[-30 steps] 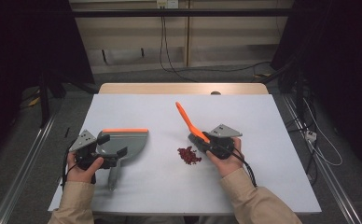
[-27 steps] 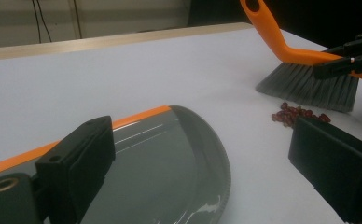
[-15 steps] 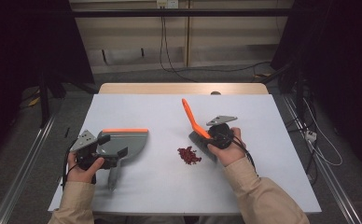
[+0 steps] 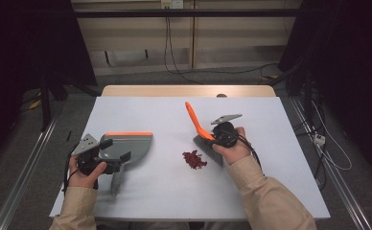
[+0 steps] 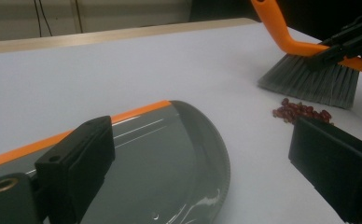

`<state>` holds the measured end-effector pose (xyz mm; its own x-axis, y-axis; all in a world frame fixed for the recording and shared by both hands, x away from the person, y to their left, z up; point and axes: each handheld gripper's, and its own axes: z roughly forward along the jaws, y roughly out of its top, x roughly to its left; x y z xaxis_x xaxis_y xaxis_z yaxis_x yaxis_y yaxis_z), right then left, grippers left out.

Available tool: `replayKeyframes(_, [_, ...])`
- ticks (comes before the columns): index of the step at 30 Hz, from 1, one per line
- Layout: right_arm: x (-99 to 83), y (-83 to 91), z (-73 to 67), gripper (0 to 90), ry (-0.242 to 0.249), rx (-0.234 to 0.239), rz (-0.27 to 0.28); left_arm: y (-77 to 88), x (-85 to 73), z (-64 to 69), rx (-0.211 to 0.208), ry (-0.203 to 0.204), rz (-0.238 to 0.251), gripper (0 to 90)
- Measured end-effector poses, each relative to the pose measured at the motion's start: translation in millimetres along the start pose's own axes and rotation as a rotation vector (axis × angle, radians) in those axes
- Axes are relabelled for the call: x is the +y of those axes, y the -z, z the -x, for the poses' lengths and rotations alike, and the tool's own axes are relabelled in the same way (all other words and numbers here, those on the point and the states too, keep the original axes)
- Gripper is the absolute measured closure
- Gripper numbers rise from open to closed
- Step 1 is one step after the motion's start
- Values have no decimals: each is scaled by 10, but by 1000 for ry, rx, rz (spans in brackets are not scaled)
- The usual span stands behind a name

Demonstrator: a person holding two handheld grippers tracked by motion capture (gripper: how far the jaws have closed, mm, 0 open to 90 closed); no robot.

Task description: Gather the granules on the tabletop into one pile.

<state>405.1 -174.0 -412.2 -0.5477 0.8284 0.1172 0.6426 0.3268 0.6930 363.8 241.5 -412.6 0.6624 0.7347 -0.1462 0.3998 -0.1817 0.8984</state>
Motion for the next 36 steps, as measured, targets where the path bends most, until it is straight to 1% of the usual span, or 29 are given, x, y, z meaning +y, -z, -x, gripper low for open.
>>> replayKeyframes(1, [-18,19,16,709,-21,15,12,1,-1,8,2,-4,-4,68])
replayKeyframes(4, [-64,94,61,709,-10,2,48,11,-6,32,-11,-13,-6,60])
replayKeyframes(6, [-97,147,112,709,-21,31,87,25,-12,47,-16,-11,-10,59])
replayKeyframes(7, [-110,178,132,709,-19,30,100,35,-16,54,-16,-14,-16,59])
replayKeyframes(9, [-127,240,160,709,6,13,116,47,-33,67,-11,-10,-23,59])
replayKeyframes(11, [-151,291,188,709,4,15,135,60,-48,77,-1,-10,-39,60])
replayKeyframes(14, [-180,344,198,709,11,9,142,77,-70,103,18,-17,-61,61])
replayKeyframes(15, [-190,357,201,709,15,10,147,82,-78,114,23,-15,-62,61])
replayKeyframes(17, [-200,372,209,709,6,21,152,88,-97,136,33,-7,-69,61])
replayKeyframes(18, [-200,376,211,708,13,20,154,93,-107,137,37,-13,-81,61])
replayKeyframes(19, [-204,383,215,709,19,16,161,94,-120,148,38,-4,-85,61])
replayKeyframes(20, [-209,388,221,709,12,16,167,99,-132,153,38,-8,-93,61])
replayKeyframes(23, [-225,413,233,708,15,19,169,103,-163,170,48,8,-106,66])
replayKeyframes(25, [-235,437,243,709,11,19,171,108,-178,178,60,22,-112,69])
replayKeyframes(27, [-246,461,252,709,4,23,181,105,-194,182,73,26,-118,78])
replayKeyframes(28, [-249,471,252,709,2,21,183,104,-200,186,81,25,-132,78])
replayKeyframes(30, [-256,480,250,708,8,18,184,95,-214,185,88,25,-136,79])
replayKeyframes(31, [-260,483,248,708,4,17,183,93,-218,180,93,24,-149,82])
replayKeyframes(32, [-262,481,249,708,5,17,181,89,-224,176,100,24,-149,82])
replayKeyframes(34, [-267,472,249,709,6,16,182,85,-230,172,100,22,-150,83])
replayKeyframes(36, [-271,463,244,709,5,15,178,92,-231,176,113,7,-156,85])
